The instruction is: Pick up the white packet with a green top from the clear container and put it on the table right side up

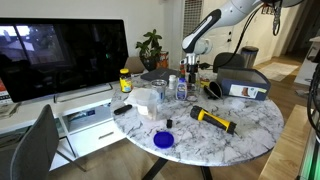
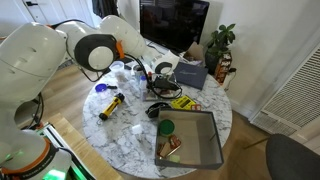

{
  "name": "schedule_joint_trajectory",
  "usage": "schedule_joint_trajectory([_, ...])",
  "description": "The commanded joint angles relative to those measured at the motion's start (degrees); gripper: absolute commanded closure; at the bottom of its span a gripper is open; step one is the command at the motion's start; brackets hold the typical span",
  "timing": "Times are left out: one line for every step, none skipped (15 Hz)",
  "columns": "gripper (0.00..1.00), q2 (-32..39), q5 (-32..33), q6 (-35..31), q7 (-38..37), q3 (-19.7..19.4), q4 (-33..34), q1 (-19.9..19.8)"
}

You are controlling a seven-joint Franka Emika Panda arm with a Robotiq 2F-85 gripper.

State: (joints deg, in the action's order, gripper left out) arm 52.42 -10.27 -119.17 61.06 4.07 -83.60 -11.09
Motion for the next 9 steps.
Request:
schedule_joint_trajectory([0.0, 1.96, 0.74, 2.1, 0.12, 1.34, 2.31, -0.96])
schedule_joint_trajectory([0.02, 2.28, 0.82, 2.35, 0.03, 1.33, 2.64, -0.92])
schedule_joint_trajectory([0.04, 2.6, 1.17, 2.45, -0.19, 1.09, 2.97, -0.73])
schedule_joint_trajectory([0.06, 3.03, 1.36, 2.43, -0.34, 0.93, 3.39, -0.65])
schedule_joint_trajectory([0.1, 3.4, 1.47, 2.26, -0.37, 0.9, 3.78, -0.67])
schedule_joint_trajectory([0.08, 3.75, 1.94, 1.49, -0.5, 0.62, 4.03, -0.46])
schedule_joint_trajectory([0.07, 4.1, 2.17, 1.2, -0.62, 0.53, 4.43, -0.39])
schedule_joint_trajectory([0.06, 4.42, 2.37, 1.39, -0.57, 0.57, 4.81, -0.37])
schedule_joint_trajectory([0.05, 4.76, 2.62, 1.16, -0.66, 0.49, 5.1, -0.25])
